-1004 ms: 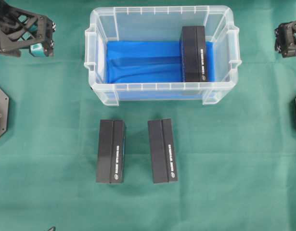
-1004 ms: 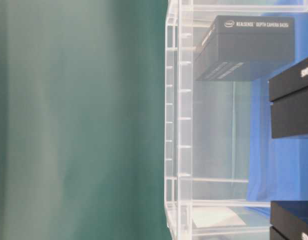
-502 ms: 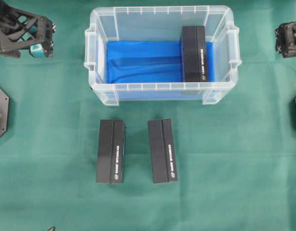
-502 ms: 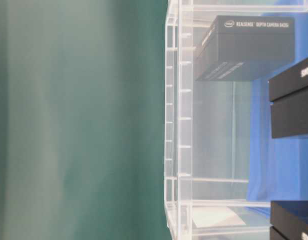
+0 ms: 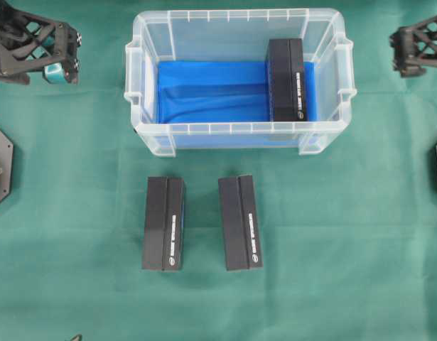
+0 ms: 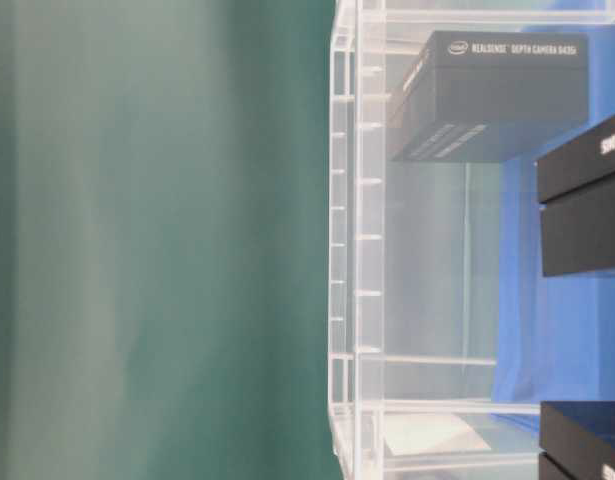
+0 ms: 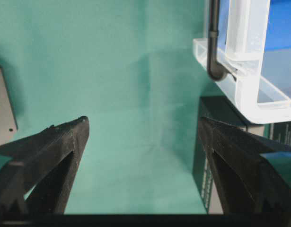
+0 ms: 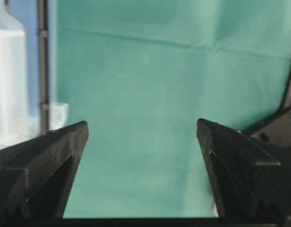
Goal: Take out the box from the case.
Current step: 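Move the right gripper over the right black box in the case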
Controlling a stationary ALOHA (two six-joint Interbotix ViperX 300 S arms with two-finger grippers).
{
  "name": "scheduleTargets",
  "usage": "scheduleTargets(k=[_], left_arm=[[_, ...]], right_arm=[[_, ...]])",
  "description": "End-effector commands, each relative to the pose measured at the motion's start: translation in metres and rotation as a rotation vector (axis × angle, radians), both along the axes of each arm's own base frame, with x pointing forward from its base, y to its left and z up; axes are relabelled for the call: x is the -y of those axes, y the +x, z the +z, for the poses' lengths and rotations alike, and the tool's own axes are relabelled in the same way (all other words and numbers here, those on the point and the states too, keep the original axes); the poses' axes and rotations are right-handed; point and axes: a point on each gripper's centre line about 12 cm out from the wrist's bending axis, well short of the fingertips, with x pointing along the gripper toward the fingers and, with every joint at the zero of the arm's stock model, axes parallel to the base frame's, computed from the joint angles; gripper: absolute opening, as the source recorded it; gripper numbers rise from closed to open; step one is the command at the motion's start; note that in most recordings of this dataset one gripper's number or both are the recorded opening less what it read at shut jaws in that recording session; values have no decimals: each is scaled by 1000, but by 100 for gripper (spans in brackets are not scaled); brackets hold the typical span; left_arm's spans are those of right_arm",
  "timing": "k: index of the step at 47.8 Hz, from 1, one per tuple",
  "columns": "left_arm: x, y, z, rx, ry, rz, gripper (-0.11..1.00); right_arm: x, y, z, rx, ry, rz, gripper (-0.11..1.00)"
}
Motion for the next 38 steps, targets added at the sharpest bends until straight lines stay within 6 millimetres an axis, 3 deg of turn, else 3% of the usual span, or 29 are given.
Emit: scheduleTargets(k=[1,26,38], left_arm=[[-1,-1,6,21,5,4,97],[0,-11,4,25,9,0,97],[2,-16,4,31,11,-2,97]], right_arm=[[3,14,9,34,-9,6,90],[-4,127,4,68,19,72,90],[-7,163,-2,67,26,77,90]])
